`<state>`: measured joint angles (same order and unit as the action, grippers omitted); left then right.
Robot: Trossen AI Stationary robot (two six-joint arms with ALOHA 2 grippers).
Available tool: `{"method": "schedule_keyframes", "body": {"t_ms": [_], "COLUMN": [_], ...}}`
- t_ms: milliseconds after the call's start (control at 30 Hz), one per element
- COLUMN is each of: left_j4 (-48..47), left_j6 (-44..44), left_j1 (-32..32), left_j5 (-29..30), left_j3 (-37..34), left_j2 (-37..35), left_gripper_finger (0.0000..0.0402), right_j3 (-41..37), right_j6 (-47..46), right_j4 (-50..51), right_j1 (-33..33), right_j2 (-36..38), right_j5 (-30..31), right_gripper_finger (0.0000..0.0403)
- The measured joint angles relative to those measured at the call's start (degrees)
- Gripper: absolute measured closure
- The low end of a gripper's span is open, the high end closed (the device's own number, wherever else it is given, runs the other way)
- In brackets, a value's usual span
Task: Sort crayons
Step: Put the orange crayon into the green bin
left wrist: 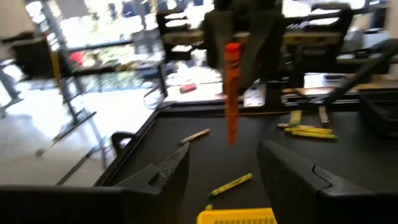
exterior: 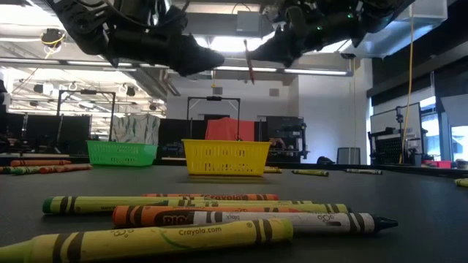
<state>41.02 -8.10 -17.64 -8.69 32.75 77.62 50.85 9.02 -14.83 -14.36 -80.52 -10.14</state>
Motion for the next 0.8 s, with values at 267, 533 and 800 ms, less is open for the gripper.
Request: {"method": "schedule_keyframes", "body": {"t_ms": [267,533,800], "left_j4": [2.3,3.9,6.6], "left_j6": [-1.4,-1.6,-1.7], "left_j1": [2.3,3.7,6.2], "left_j5": [-1.2,-1.0,-1.5], "left_j3": [0.0,0.0,0.0], "left_j2": [0.0,0.0,0.1], "left_gripper_finger": [0.0227,0.0227,0.0227], "right_j3": [0.0,0.0,0.1], "right_j6": [1.2,2.0,1.9], "right_j4": [-6.8,-11.4,-17.2], "right_j1": [3.4,5.1,5.5], "right_j2": [-2.5,-2.7,-4.8], "right_j5": [0.0,0.0,-2.8], "right_gripper_finger": [0.0384,0.0384,0.0384]}}
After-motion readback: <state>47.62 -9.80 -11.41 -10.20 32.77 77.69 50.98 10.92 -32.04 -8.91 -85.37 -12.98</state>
